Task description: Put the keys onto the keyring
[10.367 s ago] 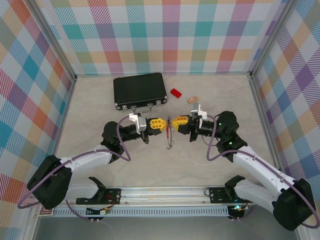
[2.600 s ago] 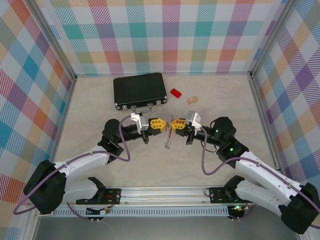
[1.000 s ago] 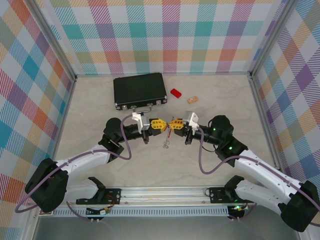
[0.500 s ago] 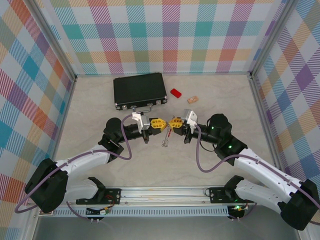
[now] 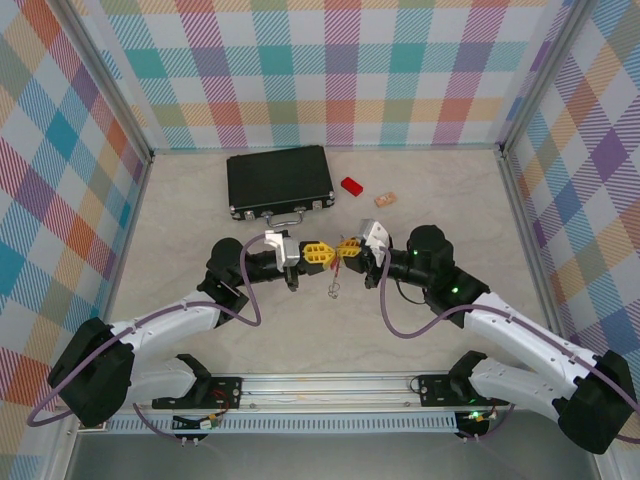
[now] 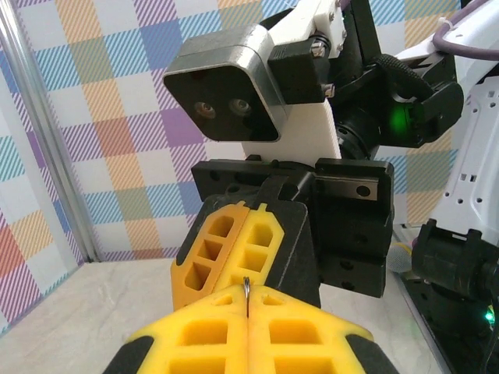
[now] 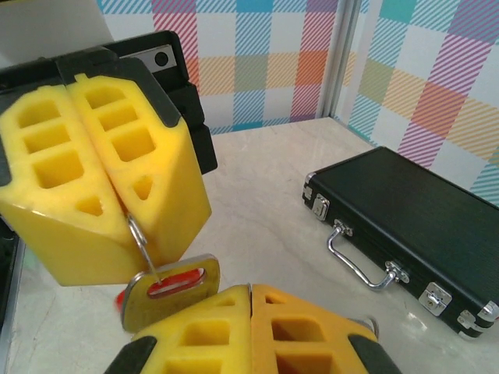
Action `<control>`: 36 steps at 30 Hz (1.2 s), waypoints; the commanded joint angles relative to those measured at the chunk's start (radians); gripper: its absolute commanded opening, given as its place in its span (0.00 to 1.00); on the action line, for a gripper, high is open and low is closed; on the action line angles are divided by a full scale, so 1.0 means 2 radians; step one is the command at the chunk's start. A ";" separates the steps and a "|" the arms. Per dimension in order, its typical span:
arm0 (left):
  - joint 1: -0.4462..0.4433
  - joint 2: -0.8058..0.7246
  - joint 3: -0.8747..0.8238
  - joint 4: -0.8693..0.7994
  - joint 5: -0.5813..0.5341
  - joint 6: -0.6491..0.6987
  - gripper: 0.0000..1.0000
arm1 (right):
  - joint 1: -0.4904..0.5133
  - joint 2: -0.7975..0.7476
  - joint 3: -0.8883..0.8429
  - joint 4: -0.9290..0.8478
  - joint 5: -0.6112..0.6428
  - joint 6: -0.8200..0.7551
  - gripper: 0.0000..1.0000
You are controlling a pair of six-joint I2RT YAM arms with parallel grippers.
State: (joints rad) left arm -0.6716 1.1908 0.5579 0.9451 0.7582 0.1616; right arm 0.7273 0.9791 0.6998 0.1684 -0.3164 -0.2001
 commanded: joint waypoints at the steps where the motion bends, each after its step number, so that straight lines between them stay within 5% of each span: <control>1: -0.003 -0.009 0.005 0.016 0.014 0.010 0.00 | 0.003 -0.004 0.016 0.008 0.003 -0.002 0.00; 17: -0.001 -0.043 0.002 -0.076 -0.098 0.056 0.00 | -0.006 -0.053 -0.033 0.082 0.021 0.008 0.00; 25: -0.001 -0.042 -0.001 -0.072 -0.101 0.057 0.00 | -0.008 -0.051 -0.033 0.081 0.018 0.015 0.00; 36: -0.001 -0.060 -0.017 -0.078 -0.176 0.073 0.00 | -0.031 0.038 0.026 -0.048 0.068 0.072 0.00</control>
State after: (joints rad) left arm -0.6716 1.1049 0.5514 0.7612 0.4561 0.2863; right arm 0.6769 1.0180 0.6949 0.1455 -0.2047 -0.1120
